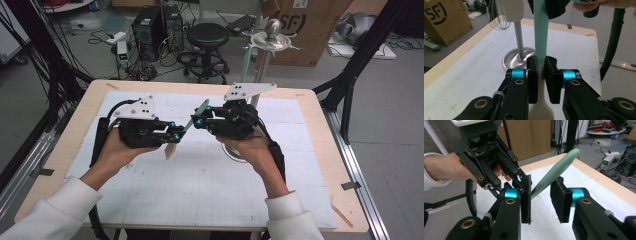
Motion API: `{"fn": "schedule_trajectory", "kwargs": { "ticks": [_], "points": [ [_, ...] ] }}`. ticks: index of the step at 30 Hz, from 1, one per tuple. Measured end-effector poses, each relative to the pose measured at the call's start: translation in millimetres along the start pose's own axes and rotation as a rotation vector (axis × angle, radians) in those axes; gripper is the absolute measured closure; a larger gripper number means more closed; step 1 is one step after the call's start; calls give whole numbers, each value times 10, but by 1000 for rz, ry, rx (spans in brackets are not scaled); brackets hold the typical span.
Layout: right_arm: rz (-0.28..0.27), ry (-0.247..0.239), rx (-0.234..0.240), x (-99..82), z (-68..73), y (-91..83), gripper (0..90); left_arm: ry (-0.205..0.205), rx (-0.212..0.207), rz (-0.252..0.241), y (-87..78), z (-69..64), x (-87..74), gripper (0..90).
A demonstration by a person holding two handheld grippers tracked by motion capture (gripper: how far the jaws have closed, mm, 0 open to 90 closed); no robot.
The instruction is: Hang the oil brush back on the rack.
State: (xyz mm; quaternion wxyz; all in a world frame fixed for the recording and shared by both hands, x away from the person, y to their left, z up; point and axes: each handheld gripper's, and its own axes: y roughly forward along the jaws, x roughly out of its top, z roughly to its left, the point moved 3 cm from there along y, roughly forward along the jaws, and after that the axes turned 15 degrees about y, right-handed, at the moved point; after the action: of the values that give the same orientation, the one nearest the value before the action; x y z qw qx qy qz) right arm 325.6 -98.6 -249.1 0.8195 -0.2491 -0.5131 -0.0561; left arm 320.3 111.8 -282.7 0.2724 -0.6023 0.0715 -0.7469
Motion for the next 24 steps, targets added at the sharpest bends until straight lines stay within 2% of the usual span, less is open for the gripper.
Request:
{"fn": "schedule_trajectory", "kwargs": {
  "ticks": [5, 7, 13, 15, 17, 18, 20, 24],
  "points": [
    [-4, 4, -2, -2, 13, 27, 740, 7, 11, 14, 14, -3, 0, 817],
    [-4, -3, 7, 3, 8, 33, 751, 12, 15, 16, 21, -8, 1, 817],
    [18, 18, 42, 3, 29, 46, 800, 33, 14, 31, 48, -26, -1, 817],
    [30, 6, 40, 1, 48, 52, 811, 28, 3, 37, 58, -31, -3, 817],
    [42, -11, 39, -2, 63, 63, 832, -4, -13, 49, 72, -40, -8, 810],
    [49, -25, 34, -4, 64, 69, 837, -15, -18, 55, 77, -38, -13, 788],
    [58, -41, 13, -10, 66, 68, 840, -15, -25, 67, 86, -43, -26, 662],
    [68, -45, 20, -13, 41, 25, 841, -17, -32, 81, 74, -38, -76, 459]
  ]
}}
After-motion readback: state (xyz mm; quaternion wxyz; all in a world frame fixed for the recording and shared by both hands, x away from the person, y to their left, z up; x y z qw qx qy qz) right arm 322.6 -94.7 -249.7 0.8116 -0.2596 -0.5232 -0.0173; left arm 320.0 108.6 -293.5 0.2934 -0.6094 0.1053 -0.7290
